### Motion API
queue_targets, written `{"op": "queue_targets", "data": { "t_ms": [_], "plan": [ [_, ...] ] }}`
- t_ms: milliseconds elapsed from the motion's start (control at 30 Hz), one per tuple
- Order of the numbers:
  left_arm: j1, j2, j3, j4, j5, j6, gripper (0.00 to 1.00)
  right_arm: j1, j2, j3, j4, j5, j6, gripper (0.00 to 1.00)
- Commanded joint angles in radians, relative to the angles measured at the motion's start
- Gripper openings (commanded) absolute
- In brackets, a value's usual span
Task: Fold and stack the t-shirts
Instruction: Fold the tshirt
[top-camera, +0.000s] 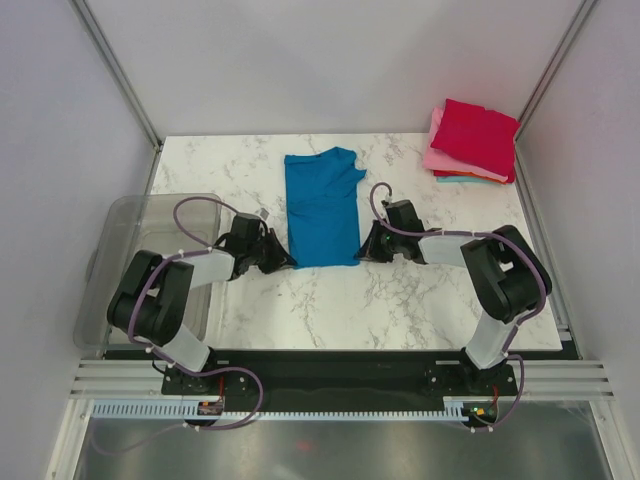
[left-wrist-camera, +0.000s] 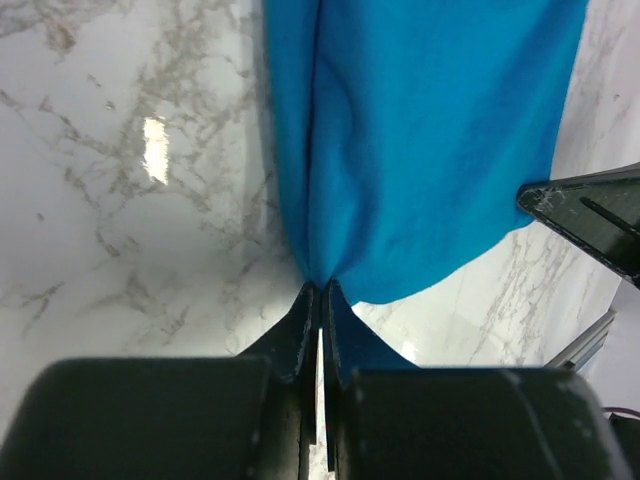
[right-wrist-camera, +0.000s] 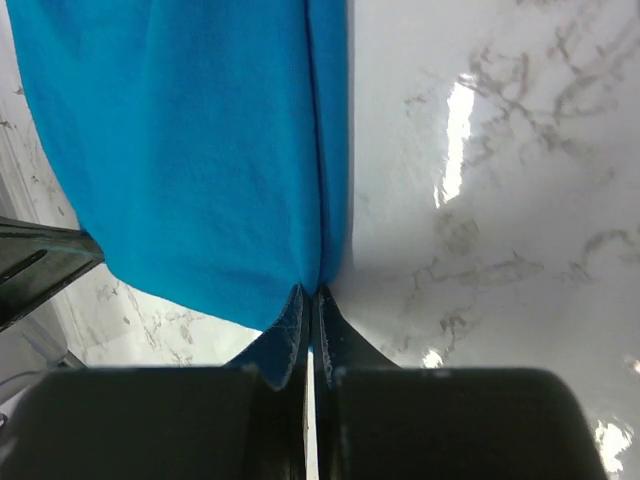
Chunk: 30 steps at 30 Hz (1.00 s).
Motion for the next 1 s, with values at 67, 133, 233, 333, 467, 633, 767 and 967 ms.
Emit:
{"op": "queue_targets", "data": {
  "t_ms": [67, 133, 233, 333, 467, 633, 767, 967],
  "plan": [
    [-0.041, -0.159, 0.01, -0.091, -0.044, 0.021, 0.02, -0.003, -0.14, -0.079, -0.088, 0.08, -0.036, 0.0],
    [-0.08, -0.276, 0.009, -0.211, -0.079, 0.029, 0.02, 0.0, -0.239, -0.123, -0.143, 0.086, -0.036, 0.0],
    [-0.169, -0.442, 0.009, -0.319, -0.139, 0.015, 0.02, 0.017, -0.409, -0.168, -0.223, 0.094, -0.027, 0.0],
    [-0.26, -0.578, 0.013, -0.449, -0.172, -0.046, 0.02, 0.064, -0.59, -0.207, -0.33, 0.117, 0.002, 0.0],
    [-0.421, -0.742, 0.022, -0.57, -0.248, -0.153, 0.02, 0.143, -0.792, -0.225, -0.476, 0.175, 0.06, 0.0],
    [-0.535, -0.85, 0.053, -0.721, -0.31, -0.226, 0.02, 0.209, -0.985, -0.208, -0.645, 0.23, 0.129, 0.0],
    [-0.539, -0.858, 0.117, -0.834, -0.377, -0.203, 0.02, 0.212, -1.017, -0.133, -0.711, 0.276, 0.122, 0.0],
    [-0.538, -0.781, 0.254, -0.951, -0.529, -0.137, 0.02, 0.21, -0.876, -0.003, -0.716, 0.367, 0.05, 0.0]
  ]
}}
